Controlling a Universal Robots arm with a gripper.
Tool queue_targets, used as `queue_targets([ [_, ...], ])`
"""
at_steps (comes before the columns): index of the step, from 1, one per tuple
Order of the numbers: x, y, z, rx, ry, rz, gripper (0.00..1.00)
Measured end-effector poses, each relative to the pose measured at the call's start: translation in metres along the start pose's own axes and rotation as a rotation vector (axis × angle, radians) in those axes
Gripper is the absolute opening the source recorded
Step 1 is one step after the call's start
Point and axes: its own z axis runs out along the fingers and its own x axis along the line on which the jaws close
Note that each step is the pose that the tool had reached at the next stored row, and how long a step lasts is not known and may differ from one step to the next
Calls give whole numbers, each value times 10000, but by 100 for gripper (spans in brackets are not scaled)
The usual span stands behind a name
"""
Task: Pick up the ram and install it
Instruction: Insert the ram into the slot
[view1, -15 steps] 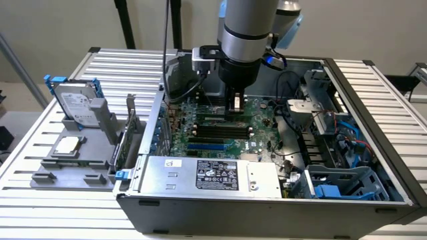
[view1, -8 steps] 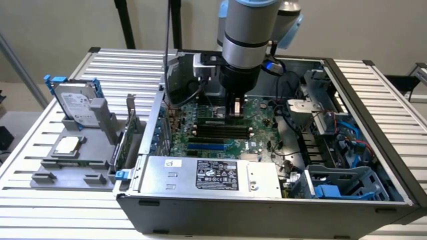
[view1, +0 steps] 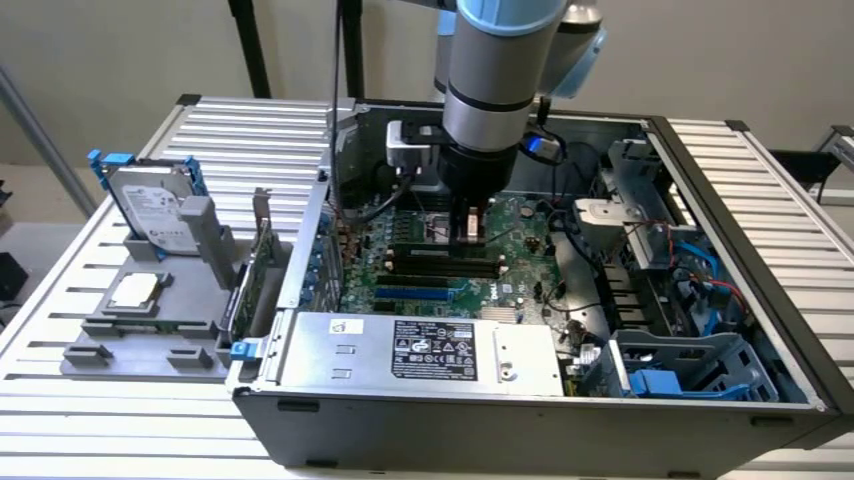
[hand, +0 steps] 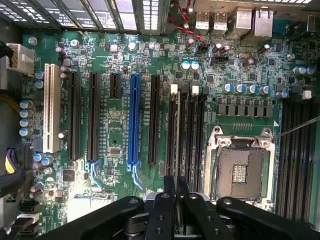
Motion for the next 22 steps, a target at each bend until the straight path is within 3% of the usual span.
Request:
queue_targets([
  [4, 3, -2, 52, 1, 42, 44, 13],
  [12, 3, -8, 66, 8, 76, 146, 13],
  [18, 4, -8, 73, 5, 222, 149, 13],
  [22, 5, -8, 81, 6, 240, 149, 13],
])
